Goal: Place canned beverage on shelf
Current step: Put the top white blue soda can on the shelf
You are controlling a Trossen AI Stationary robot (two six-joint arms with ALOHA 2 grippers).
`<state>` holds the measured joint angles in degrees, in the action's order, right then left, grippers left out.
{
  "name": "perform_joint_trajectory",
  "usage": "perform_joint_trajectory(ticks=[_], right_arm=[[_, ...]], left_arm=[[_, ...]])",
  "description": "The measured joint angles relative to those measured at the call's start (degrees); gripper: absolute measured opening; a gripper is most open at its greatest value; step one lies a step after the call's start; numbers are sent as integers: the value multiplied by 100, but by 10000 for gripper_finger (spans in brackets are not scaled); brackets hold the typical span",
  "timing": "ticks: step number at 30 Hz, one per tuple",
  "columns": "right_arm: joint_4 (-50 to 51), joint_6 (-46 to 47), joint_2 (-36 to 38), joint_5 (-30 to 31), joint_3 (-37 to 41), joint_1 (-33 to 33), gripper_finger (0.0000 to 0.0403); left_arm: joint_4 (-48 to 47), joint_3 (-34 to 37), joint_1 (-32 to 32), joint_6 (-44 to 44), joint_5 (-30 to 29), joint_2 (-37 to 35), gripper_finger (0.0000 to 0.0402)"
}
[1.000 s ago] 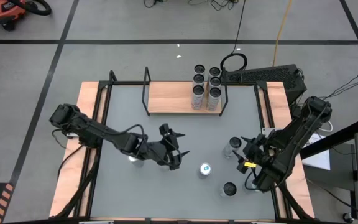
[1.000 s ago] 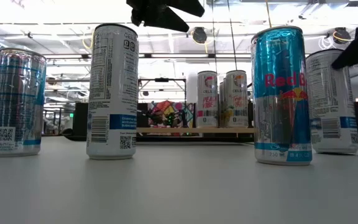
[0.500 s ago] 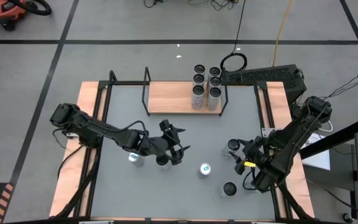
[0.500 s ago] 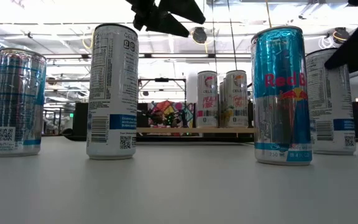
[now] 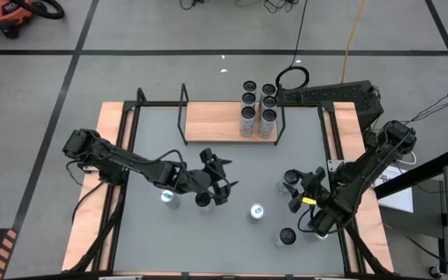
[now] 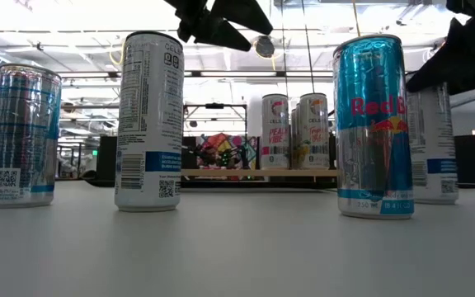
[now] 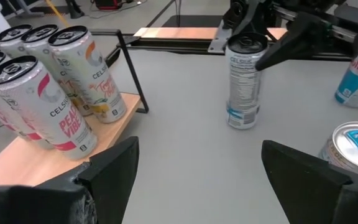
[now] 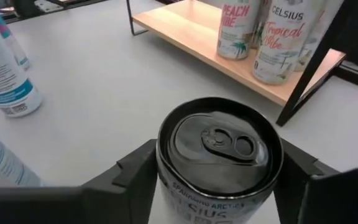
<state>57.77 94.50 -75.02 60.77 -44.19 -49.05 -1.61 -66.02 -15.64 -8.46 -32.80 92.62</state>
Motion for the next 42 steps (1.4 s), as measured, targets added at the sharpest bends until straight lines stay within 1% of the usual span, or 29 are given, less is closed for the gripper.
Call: perform_joint_trajectory(ticks=[3,6,10,17,20,22,26,28,32,37,42], right_arm=[[-201,-204,0,47,22,7,189],[-584,-609,-3,160,23,15,181],[-1129,-1403,23,344,33,44,179],[-2102,-3433,432,493,33,265,180],[-2477,-4330,751,469,33,368,180],[-2720,-4936,994,338,33,461,180],[-3350,-6475,1460,-335,33,724,180],[-3813,-7392,1646,-881,33,931,180],[-4621,-8907,1917,-1999,33,1432,180],[-5236,-9971,1984,-2917,32,2027,180],[-6297,-10648,1825,-4101,241,2617,180]], left_arm=[[2,0,-2,5,0,0,334],[16,0,0,-5,34,0,334],[257,0,1,-1,434,48,334],[1117,-1,31,448,1335,405,334],[1339,0,83,543,1353,546,334],[1433,0,114,596,1367,575,334],[1474,0,233,624,1509,575,334],[1513,0,291,648,1592,575,334],[1783,0,429,775,2026,575,334],[1799,0,518,746,2100,575,334],[1794,0,518,762,2076,575,334]])
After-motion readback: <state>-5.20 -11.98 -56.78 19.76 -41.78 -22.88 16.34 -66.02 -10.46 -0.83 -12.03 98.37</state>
